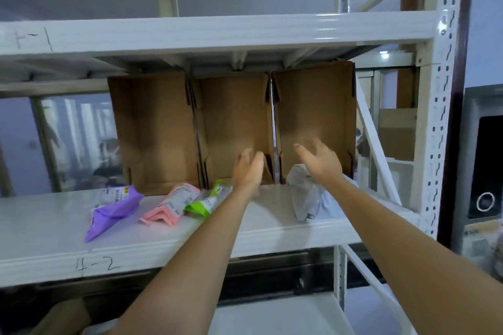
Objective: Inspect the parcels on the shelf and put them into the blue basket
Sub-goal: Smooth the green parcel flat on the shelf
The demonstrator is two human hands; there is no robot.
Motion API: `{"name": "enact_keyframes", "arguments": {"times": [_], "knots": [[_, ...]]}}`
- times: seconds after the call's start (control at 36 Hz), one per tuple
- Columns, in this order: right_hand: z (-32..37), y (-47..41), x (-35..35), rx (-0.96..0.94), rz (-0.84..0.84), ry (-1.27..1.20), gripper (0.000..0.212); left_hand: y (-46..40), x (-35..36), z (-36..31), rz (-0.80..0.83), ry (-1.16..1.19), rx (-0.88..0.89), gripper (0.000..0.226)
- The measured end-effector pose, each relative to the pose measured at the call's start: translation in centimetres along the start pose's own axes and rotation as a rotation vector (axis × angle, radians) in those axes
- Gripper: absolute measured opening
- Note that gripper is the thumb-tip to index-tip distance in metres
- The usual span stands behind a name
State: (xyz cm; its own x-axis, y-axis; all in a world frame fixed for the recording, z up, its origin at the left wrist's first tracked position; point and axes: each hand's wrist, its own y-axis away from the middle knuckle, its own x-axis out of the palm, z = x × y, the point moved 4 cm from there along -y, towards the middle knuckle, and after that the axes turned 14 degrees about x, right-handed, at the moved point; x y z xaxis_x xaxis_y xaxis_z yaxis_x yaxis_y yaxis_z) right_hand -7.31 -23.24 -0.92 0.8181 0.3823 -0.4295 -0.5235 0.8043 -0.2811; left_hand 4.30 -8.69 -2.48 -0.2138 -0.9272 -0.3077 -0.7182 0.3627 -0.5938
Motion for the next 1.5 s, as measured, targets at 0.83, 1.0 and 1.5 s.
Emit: {"name": "enact_keyframes", "arguments": {"times": [0.83,1.0,1.5], "knots": [[5.1,8.8,16.8,-0.040,0.525,0.474,0.052,3.5,-11.5,8.2,0.606,-1.027,0.196,0.030],[4.3,8.9,16.1,-0.042,0.527,0.632,0.060,3.7,-9.6,6.8,0.603,-1.080,0.249,0.022],[3.3,9.8,13.9,-0.160,0.246,0.763,0.035,5.4,-9.6,4.3,0.576,-1.220,0.311,0.038]]}}
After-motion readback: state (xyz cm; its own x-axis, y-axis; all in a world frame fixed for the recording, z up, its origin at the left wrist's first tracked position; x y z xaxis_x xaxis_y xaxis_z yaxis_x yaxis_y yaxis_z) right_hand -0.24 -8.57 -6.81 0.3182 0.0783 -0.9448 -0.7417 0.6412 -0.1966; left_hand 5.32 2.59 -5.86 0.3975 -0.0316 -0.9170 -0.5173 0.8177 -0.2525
